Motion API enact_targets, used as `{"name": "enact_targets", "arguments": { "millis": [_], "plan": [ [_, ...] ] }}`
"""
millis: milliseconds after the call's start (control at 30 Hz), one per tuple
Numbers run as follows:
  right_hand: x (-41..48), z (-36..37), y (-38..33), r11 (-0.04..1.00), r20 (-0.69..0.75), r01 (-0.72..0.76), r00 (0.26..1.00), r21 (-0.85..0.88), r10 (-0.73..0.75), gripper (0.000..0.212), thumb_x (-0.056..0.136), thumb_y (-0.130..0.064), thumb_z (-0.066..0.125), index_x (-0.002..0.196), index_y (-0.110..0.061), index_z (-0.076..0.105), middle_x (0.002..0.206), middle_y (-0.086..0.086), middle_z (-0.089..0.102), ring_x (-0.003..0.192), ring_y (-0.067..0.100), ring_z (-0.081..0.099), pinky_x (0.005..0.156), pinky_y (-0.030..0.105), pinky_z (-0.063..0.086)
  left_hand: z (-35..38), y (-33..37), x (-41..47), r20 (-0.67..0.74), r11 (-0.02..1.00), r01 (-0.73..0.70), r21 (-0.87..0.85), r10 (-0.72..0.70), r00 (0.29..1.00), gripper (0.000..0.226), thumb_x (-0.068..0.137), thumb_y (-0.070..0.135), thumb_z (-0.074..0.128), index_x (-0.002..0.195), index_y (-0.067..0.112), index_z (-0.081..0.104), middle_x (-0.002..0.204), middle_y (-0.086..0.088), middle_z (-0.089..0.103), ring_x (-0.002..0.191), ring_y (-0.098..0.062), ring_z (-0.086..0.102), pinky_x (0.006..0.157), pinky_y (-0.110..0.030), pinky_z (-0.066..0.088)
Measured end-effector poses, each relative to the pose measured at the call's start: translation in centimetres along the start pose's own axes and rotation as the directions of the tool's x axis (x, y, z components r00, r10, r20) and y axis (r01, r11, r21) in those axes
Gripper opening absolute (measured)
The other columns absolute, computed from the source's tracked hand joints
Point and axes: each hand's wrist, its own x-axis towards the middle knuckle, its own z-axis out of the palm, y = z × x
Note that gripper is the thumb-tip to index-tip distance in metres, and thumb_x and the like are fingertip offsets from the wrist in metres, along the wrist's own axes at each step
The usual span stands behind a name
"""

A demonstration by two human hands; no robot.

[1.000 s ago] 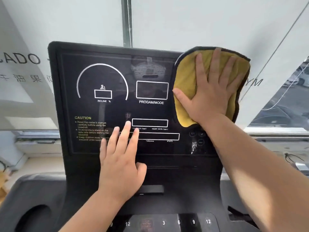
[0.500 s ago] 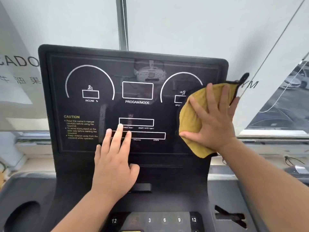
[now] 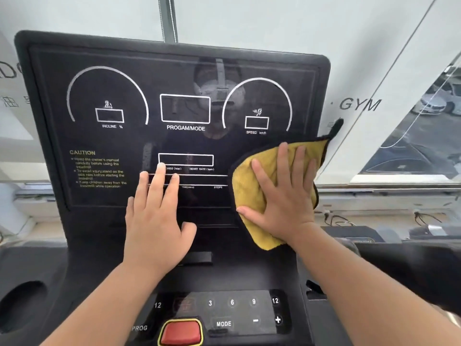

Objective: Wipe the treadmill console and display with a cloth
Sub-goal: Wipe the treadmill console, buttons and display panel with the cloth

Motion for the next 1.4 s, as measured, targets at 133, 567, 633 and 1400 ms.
{"name": "enact_targets", "arguments": {
  "millis": [133,567,633,1400],
  "plan": [
    [-3.2,1.5,-0.1,1.000,0.047,0.000,0.999,0.020,-0.001,0.098,0.078,-0.085,0.051,0.160,-0.037,0.025,0.170,0.023,0.001,0.153,0.056,0.000,0.119,0.075,0.003,0.2,0.0,-0.1,0.002,1.000,-0.004,-0.011,0.004,1.000,0.087,0.072,0.025,0.071,0.151,0.012,0.036,0.167,-0.006,0.016,0.154,-0.035,0.011,0.109,-0.067,0.033],
    [-3.0,1.3,-1.6,0.932,0.027,-0.327,0.945,0.158,0.327,0.098,0.094,-0.076,0.040,0.165,-0.019,0.005,0.168,0.029,-0.007,0.155,0.050,-0.008,0.126,0.062,0.000,1.8,-3.2,-3.9,-0.112,0.999,0.019,-0.044,-0.024,0.993,0.080,0.068,0.019,0.057,0.146,0.011,0.043,0.162,-0.013,0.023,0.146,-0.041,0.026,0.111,-0.067,0.029],
    [-5.2,2.4,-3.0,0.909,0.073,-0.383,0.924,0.166,0.376,0.098,0.094,-0.077,0.035,0.164,-0.019,-0.002,0.168,0.029,-0.010,0.155,0.049,-0.010,0.126,0.061,-0.002,2.7,-4.0,-4.8,-0.077,0.999,0.025,-0.034,-0.028,0.997,0.080,0.069,0.018,0.064,0.146,0.012,0.043,0.162,-0.014,0.023,0.145,-0.042,0.027,0.110,-0.068,0.029],
    [-5.0,4.3,-10.8,0.999,-0.043,0.045,0.998,0.027,-0.044,0.071,0.101,-0.061,0.041,0.162,-0.031,0.020,0.171,0.012,0.020,0.156,0.039,0.010,0.125,0.057,-0.004,3.2,-7.9,-7.0,0.012,0.999,0.045,0.028,-0.045,0.999,0.086,0.067,0.024,0.060,0.149,0.011,0.037,0.163,-0.014,0.018,0.150,-0.040,0.015,0.116,-0.069,0.015]
  ]
}}
